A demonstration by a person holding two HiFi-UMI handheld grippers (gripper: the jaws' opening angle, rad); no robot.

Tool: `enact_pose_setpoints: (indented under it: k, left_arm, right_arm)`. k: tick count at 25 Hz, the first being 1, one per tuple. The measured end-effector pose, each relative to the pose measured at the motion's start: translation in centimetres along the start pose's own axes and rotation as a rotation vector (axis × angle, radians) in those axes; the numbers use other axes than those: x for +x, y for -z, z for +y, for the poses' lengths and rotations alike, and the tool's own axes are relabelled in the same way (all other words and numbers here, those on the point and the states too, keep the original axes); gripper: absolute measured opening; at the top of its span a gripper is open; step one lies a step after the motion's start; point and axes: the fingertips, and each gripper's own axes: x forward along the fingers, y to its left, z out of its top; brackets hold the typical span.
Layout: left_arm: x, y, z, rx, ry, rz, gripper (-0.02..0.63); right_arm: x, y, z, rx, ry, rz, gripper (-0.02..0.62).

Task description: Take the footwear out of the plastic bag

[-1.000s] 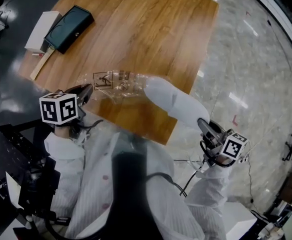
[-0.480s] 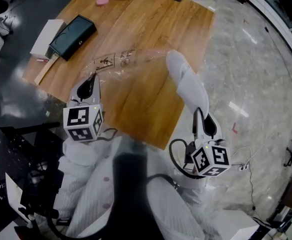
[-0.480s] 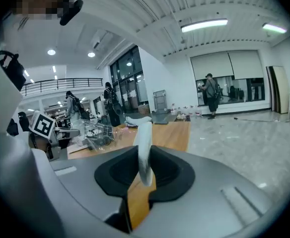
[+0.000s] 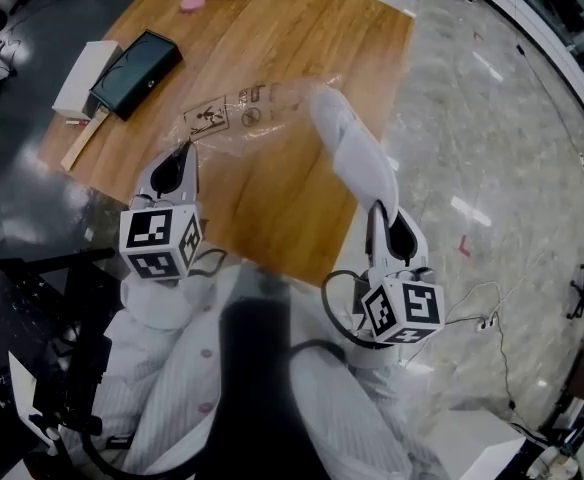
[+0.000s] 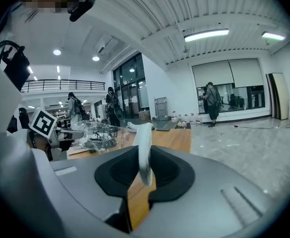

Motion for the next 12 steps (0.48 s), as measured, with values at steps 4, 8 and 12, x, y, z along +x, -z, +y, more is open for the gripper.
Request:
enact_pose_setpoints:
  k: [4,8,12]
  left_arm:
    - [-0.14,-0.2,-0.05,-0.007,0.009,0.0,0.003]
    - [-0.11,0.03,-0.24,-0.007,0.017,0.007,0.003]
    - [-0.01,0.17,-0.25,-0.008,0.023,0.01,0.003]
  right_arm:
    - [-0.48,-0.36,0.05,-0.002,0.011,-0.006,0.074]
    - [-0.7,-0.33,-0.12,0.006,0.02,-0.008,0.074]
    - [-0.66,-0.31,-0.03,0.008,0.024,-0.009,0.074]
